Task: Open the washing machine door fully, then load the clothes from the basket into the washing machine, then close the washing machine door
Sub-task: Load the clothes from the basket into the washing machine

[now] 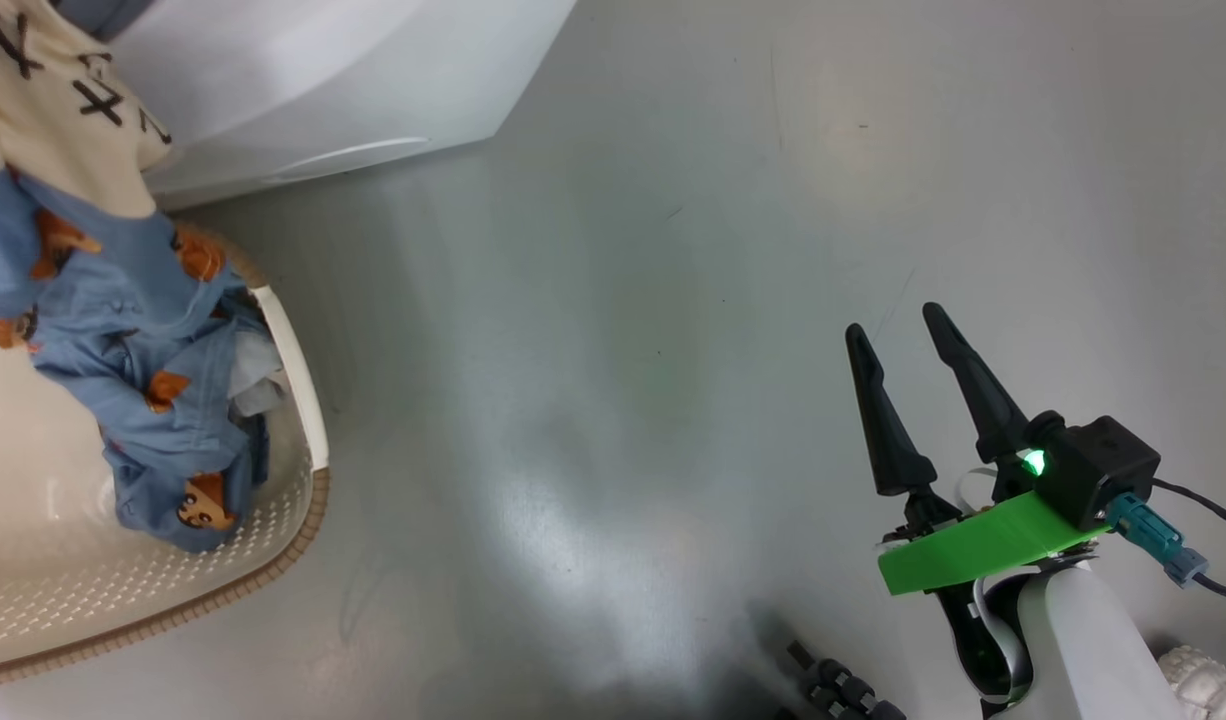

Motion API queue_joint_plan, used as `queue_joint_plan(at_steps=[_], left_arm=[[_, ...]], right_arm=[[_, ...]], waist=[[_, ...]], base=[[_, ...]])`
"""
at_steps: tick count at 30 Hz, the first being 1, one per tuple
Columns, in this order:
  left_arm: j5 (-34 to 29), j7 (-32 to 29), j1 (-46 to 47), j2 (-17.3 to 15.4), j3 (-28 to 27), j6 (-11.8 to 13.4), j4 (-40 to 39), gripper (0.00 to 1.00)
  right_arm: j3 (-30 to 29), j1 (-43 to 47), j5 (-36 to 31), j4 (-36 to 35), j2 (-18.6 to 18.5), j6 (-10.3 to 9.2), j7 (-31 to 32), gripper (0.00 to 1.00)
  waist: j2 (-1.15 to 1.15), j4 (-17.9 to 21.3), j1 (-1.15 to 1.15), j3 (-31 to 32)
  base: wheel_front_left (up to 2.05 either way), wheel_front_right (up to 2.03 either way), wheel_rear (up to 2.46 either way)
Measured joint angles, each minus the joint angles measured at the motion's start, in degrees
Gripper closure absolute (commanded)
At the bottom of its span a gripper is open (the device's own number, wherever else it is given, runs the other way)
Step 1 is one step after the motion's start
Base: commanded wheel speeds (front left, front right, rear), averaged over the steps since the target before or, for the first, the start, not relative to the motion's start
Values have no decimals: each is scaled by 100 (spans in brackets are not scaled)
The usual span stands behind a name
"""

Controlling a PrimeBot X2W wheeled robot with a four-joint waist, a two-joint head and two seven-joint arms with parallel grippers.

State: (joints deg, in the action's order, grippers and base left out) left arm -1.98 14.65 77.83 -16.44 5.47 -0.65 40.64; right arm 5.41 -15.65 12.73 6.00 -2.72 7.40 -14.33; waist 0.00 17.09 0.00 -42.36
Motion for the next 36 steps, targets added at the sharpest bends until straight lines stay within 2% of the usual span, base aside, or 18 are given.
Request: queue_joint_plan(at_steps=[2, 3, 4, 5, 10, 19, 36], left_arm=[[40, 3, -4, -1, -12, 14, 2, 100], [101, 7, -9, 1, -33, 13, 100, 94], [162, 5, -42, 1, -33, 14, 164, 51], [187, 7, -68, 4, -32, 13, 237, 0], [314, 5, -163, 96, -44, 13, 537, 0], [498, 7, -500, 300, -41, 14, 497, 0], [713, 7, -1541, 591, 43, 5, -389, 0]], right_arm=[[3, 0, 0, 22, 0, 0, 0, 0], [8, 0, 0, 38, 0, 0, 0, 0], [11, 0, 0, 54, 0, 0, 0, 0], [18, 0, 1, 68, 0, 0, 0, 0], [21, -1, 5, 107, 0, 0, 0, 0], [-64, -2, 2, 135, -1, 0, 0, 0], [-274, 5, -129, 115, -4, 0, 0, 0]], waist=[[0, -6, 0, 9], [0, -11, 0, 19], [0, -18, 0, 31], [0, -26, 0, 44], [0, -92, 0, 126], [0, -321, 0, 329], [0, -793, 0, 756]], base=[[0, 0, 0], [0, 0, 0], [0, 0, 0], [0, 0, 0], [0, 0, 0], [0, 0, 0], [0, 0, 0]])
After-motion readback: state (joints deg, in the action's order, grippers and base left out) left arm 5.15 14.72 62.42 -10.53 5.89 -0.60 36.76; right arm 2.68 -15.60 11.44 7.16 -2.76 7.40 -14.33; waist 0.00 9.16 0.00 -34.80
